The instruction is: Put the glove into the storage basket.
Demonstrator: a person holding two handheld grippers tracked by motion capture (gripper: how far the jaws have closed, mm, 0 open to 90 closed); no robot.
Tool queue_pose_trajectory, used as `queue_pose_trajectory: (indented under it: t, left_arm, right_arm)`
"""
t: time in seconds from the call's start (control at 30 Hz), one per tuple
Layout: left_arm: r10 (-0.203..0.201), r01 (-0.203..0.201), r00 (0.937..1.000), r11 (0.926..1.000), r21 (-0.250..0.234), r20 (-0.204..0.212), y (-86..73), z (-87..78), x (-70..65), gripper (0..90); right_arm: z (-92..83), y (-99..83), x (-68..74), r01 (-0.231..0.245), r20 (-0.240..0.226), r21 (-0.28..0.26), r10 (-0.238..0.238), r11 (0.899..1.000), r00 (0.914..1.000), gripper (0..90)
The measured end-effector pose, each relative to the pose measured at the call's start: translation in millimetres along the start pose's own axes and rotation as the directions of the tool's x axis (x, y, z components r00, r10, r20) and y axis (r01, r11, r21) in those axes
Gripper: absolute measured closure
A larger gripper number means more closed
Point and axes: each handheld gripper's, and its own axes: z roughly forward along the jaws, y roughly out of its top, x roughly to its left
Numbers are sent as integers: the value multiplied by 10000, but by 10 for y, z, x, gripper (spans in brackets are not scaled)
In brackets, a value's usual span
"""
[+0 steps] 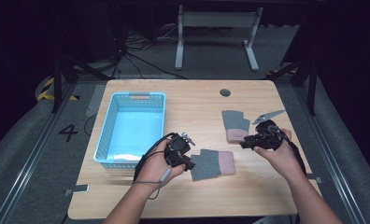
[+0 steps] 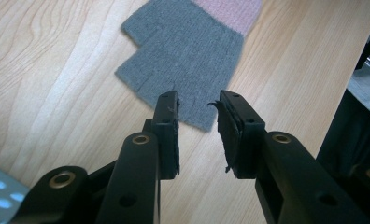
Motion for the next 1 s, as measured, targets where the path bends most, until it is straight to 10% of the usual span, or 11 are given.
queue_pose_trajectory:
  t: [0.13,0.3,1.0]
  left_arm:
    - [-85,85,10000,9999,-71,-28,-13,-26,25,689]
    - [-116,116,9999,9998,-133,-35,-17,-47,41,689]
    - [-232,232,9997,9997,-72,50,-24,-34,67,696]
  right_arm:
    - [35,94,-86,-269,365,25,268,9996,9990,657]
    - [111,177,-152,-80,729,255,61,9996,9973,896]
    - [628,327,-300,-405,478,982,359,9943,9982,900]
